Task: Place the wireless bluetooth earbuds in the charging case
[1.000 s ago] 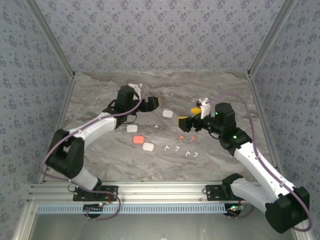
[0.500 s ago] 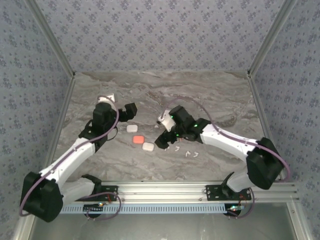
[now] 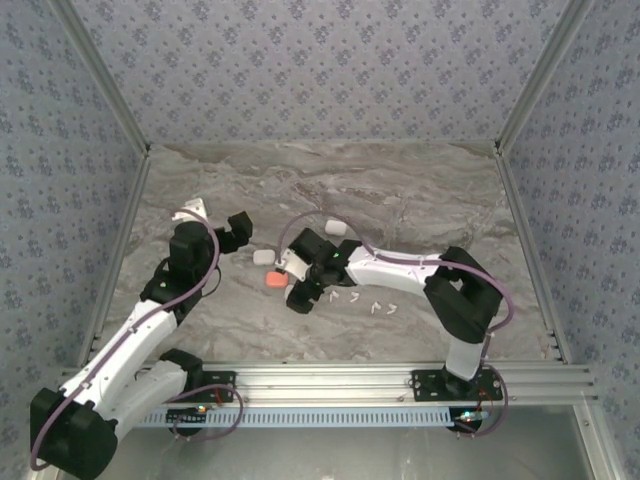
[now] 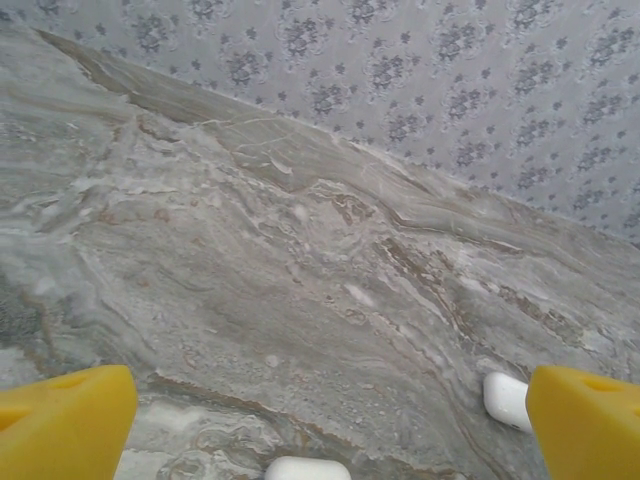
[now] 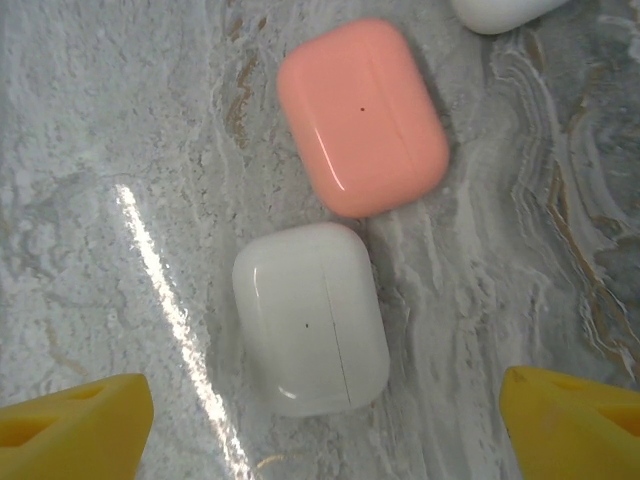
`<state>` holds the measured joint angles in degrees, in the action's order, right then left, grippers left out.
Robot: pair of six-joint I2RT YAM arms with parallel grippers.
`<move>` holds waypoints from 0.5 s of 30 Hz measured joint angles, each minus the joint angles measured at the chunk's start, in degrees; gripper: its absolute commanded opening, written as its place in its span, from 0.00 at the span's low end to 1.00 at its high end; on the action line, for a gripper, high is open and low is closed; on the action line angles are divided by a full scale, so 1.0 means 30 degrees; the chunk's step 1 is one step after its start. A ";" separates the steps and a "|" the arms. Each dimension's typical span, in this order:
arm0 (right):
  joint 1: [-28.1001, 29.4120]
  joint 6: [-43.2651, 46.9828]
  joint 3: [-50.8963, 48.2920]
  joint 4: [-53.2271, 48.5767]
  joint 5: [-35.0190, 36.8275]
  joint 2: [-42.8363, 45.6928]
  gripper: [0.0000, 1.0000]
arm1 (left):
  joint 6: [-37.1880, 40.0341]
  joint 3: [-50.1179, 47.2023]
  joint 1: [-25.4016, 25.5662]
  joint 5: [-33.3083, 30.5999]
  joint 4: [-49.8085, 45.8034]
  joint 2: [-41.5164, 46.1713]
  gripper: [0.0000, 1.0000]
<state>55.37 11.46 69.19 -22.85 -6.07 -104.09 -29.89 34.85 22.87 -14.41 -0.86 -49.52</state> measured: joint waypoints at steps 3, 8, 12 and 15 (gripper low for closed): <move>0.0306 0.0437 0.0678 -0.0393 0.0495 -0.0801 0.88 | -0.0066 -0.0073 -0.0051 -0.0219 -0.0306 0.0000 0.99; 0.0794 0.0947 0.1457 -0.1056 0.1326 -0.1938 0.83 | -0.0211 -0.0073 -0.0189 -0.0364 -0.0561 0.0000 0.99; 0.0940 0.1100 0.1661 -0.1530 0.1770 -0.2412 0.80 | -0.0277 -0.0073 -0.0255 -0.0372 -0.0699 0.0000 0.99; 0.0947 0.1209 0.1690 -0.1916 0.2120 -0.2565 0.75 | -0.0372 -0.0073 -0.0262 -0.0372 -0.0721 0.0007 0.99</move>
<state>58.22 15.09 74.26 -28.60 0.30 -111.79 -31.00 34.63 22.09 -15.53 -3.03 -49.50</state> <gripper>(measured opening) 0.769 0.993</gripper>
